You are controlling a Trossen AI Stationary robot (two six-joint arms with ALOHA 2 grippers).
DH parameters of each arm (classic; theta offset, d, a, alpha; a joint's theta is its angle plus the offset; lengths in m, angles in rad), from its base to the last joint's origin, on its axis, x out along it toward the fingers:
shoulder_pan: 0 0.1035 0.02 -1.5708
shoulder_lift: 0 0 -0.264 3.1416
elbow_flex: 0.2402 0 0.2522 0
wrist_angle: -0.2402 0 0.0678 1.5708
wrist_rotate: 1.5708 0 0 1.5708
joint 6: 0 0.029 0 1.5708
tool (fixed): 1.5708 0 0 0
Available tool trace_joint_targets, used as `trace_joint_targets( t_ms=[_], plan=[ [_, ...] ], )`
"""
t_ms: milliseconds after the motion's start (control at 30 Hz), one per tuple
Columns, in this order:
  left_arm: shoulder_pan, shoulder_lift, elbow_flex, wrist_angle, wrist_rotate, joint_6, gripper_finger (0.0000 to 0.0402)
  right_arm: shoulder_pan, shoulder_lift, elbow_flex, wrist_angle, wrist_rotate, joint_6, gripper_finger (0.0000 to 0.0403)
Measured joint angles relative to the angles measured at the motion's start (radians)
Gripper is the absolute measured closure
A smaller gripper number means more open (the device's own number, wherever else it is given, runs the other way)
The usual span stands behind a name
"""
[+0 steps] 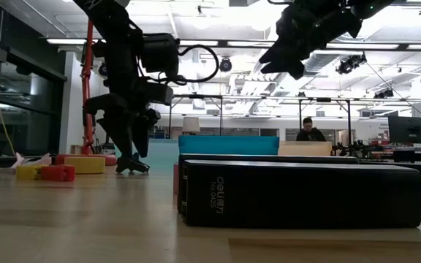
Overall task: Pick and place Stapler, Stapler remover, tape
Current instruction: Put the black staple remover into the blue bin
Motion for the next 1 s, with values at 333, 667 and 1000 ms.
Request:
trace_joint_targets(
  t_ms=[333, 667, 1000],
  plan=[
    [0.000, 0.000, 0.000, -0.017, -0.022, 0.026, 0.0126, 0.000, 0.000, 0.000, -0.001, 0.029, 0.000, 0.0243],
    [0.000, 0.000, 0.000, -0.019, 0.002, 0.044, 0.0119, 0.000, 0.000, 0.000, -0.001, 0.029, 0.000, 0.0243],
    [0.000, 0.048, 0.000, -0.029, -0.017, 0.039, 0.0074, 0.001, 0.000, 0.000, -0.001, 0.029, 0.000, 0.0243]
  ],
)
